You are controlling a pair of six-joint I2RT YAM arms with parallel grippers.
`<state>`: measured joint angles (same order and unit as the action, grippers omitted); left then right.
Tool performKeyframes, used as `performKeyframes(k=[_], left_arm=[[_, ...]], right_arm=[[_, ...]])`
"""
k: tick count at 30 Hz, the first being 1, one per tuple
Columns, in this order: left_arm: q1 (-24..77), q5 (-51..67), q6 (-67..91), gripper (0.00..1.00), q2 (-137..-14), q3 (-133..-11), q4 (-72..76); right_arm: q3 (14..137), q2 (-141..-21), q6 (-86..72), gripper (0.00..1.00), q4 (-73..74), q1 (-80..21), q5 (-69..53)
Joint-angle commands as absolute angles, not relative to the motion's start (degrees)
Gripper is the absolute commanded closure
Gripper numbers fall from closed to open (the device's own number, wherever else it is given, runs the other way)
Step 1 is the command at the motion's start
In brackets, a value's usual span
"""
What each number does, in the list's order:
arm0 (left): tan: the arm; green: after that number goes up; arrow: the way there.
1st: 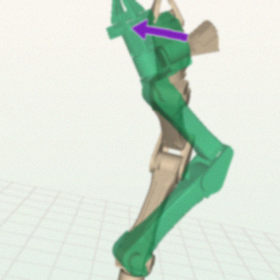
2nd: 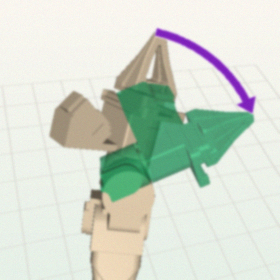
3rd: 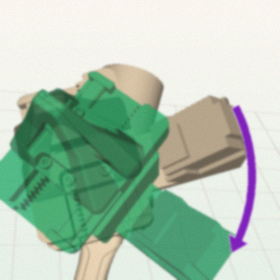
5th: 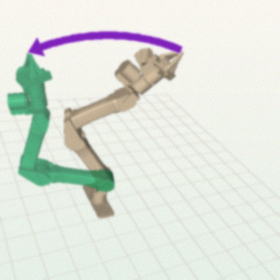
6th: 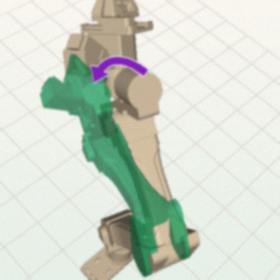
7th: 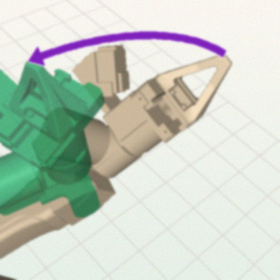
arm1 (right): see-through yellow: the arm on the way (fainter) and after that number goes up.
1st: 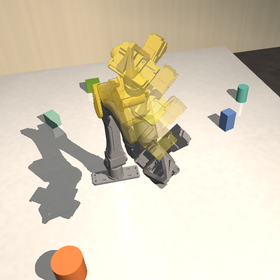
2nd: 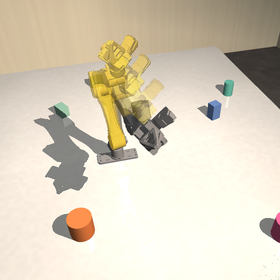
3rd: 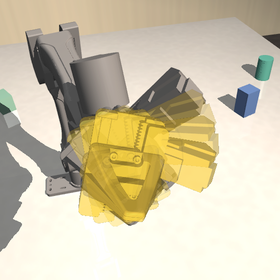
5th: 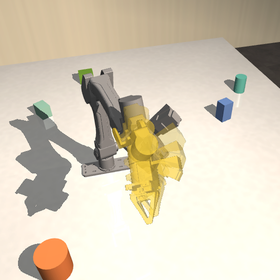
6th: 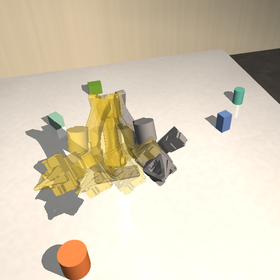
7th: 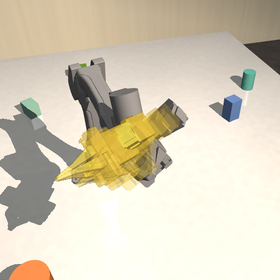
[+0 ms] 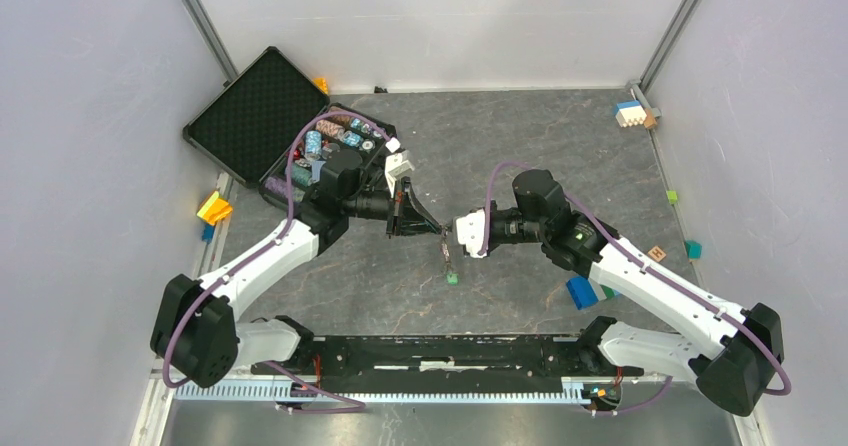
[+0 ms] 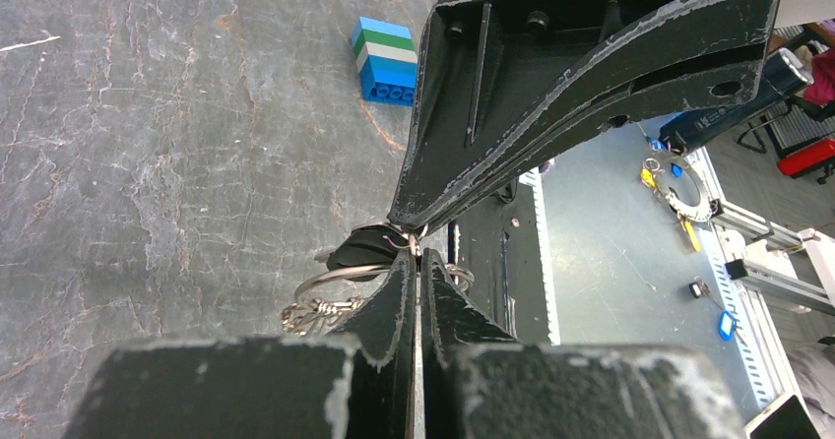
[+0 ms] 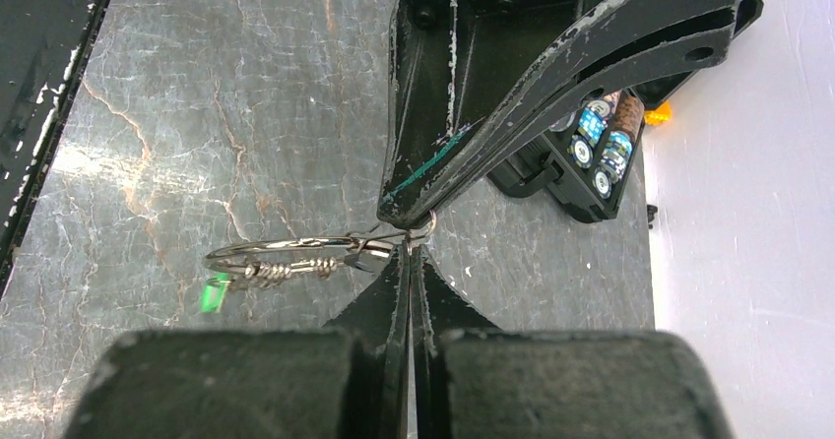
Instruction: Put the keys on the keyring
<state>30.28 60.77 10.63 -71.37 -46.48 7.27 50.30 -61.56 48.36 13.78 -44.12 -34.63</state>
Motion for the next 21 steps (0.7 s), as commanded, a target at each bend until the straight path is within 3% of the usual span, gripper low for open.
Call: performKeyframes(k=[1,21], left_arm=[[30.63,63.81,12.83,0.98,-71.7,-46.58,9.23],[30.86,64.78,13.83,0.98,-73.31,-46.67,8.96]], right_arm=[[51.37,-60.55,47.48,1.0,9.85,-44.47,-33.5],[51.58,-60.26,49.29,1.0,9.4,-47.23,-27.88]])
